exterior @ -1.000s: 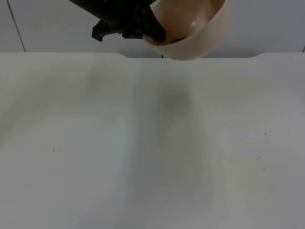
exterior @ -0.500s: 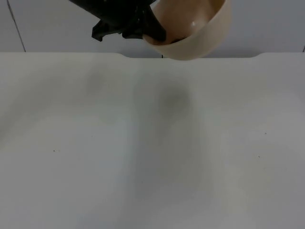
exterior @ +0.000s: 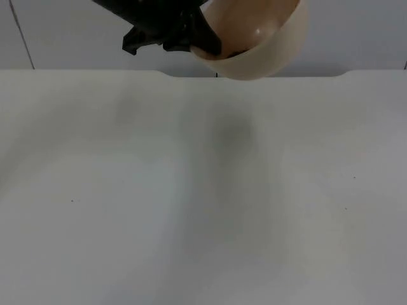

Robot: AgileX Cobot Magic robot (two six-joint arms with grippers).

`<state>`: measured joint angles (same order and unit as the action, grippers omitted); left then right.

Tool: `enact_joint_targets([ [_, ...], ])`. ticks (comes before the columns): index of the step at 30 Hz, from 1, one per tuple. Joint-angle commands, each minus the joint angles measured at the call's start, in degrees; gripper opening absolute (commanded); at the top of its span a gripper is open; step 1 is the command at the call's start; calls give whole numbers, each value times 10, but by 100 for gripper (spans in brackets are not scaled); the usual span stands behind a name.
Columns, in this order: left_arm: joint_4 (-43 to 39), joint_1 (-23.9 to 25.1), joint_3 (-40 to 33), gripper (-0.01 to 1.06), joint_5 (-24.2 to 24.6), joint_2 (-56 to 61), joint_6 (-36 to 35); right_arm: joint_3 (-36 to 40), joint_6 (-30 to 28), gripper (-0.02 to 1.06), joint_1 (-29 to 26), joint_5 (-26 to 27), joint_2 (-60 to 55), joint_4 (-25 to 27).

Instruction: Pick up the bowl with the left hand and pour the coffee beans from the cup into the bowl with the right hand.

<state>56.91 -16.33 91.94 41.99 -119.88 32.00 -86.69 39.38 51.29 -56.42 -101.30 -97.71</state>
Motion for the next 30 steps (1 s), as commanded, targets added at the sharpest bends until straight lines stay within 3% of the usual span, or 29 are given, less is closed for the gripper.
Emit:
enact_joint_targets([
  [1, 7, -2, 4, 0, -10, -1, -3, -2, -1, 0, -12, -6, 31, 23],
  [8, 3, -2, 4, 0, -18, -1, -3, -2, -45, 0, -65, -6, 102, 131],
  [13, 3, -2, 4, 0, -24, -1, -3, 0, -85, 0, -119, -3, 154, 241],
  [19, 3, -2, 4, 0, -32, -1, -3, 3, -112, 0, -169, -2, 176, 326],
  [25, 4, -2, 4, 0, -54, -1, -3, 60, -98, 0, -210, 22, 196, 368],
  [30, 6, -2, 4, 0, -53, -1, -3, 99, -69, 0, -227, 35, 220, 369],
])
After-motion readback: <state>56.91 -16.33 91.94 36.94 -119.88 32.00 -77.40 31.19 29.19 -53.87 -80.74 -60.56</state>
